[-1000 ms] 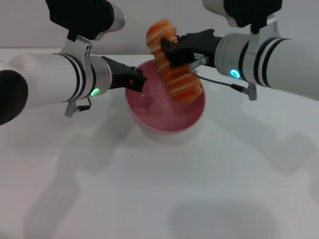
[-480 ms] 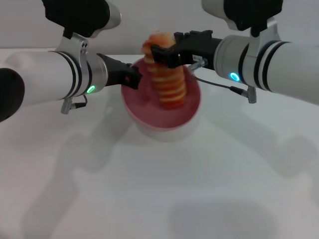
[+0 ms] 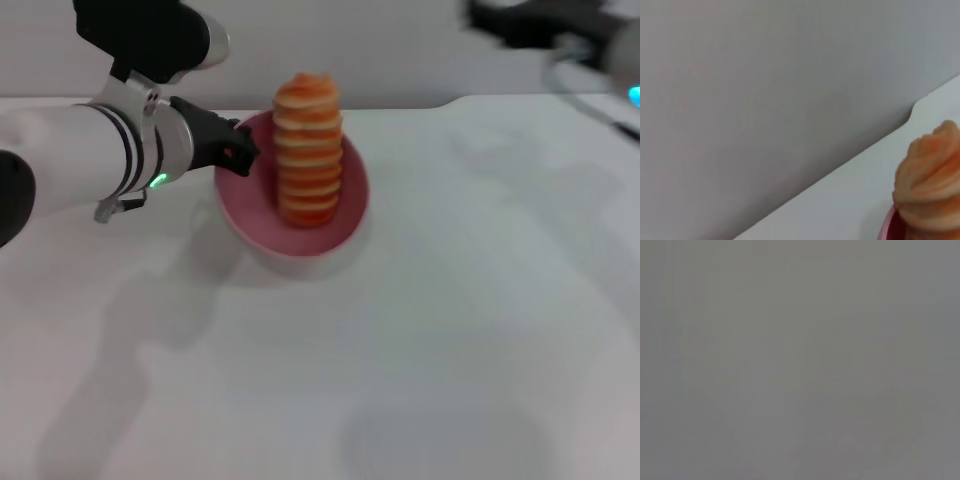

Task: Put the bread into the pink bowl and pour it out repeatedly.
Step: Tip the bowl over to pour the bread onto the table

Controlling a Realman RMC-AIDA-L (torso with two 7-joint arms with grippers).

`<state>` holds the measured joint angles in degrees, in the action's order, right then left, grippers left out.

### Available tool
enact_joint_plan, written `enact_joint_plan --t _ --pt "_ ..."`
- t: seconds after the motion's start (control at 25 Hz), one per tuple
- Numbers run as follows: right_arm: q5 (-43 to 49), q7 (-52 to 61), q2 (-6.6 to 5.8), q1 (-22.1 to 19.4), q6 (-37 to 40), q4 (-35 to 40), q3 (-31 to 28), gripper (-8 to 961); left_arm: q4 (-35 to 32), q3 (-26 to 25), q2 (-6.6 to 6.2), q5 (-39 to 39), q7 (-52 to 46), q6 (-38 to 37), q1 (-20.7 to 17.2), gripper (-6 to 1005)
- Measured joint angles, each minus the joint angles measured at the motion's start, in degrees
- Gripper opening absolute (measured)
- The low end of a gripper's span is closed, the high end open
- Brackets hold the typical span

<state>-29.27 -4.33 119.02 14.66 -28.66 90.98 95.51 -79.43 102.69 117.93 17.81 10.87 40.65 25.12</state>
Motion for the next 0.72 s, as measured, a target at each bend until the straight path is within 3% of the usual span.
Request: enact_joint_plan --t 0.16,0.32,0.4,0.56,0.6,0.72 --pt "-0.3 0.2 0.05 -4.1 -0.8 0.4 -6.8 758 -0.9 0.2 -0.02 -1.5 1.5 0.6 -0.4 54" --pt "-0.5 0.3 0.12 -7.0 -1.3 -1.5 -8.7 760 -3.7 2.2 -0.01 -4.5 4.7 1.8 -1.1 54" --pt "-1.2 0.1 0.09 -7.6 -1.3 -3.2 -8.6 760 -4.8 6.8 0.17 -10.2 6.8 2.7 -1.0 54" --pt "-2.5 -0.2 -0.13 -7.8 -1.3 -6.3 -8.2 760 -5.4 10.1 0.26 -13.9 6.9 4.6 -0.2 54" --pt "-2.6 -0.2 -0.14 -7.8 -1.3 -6.7 -8.1 760 -6.3 14.0 0.42 -17.4 6.7 5.8 0.2 54" --pt "-2.6 -0.3 -0.15 -7.9 -1.4 -7.2 -7.8 760 -7.0 18.4 0.58 -21.8 6.3 5.6 0.3 53"
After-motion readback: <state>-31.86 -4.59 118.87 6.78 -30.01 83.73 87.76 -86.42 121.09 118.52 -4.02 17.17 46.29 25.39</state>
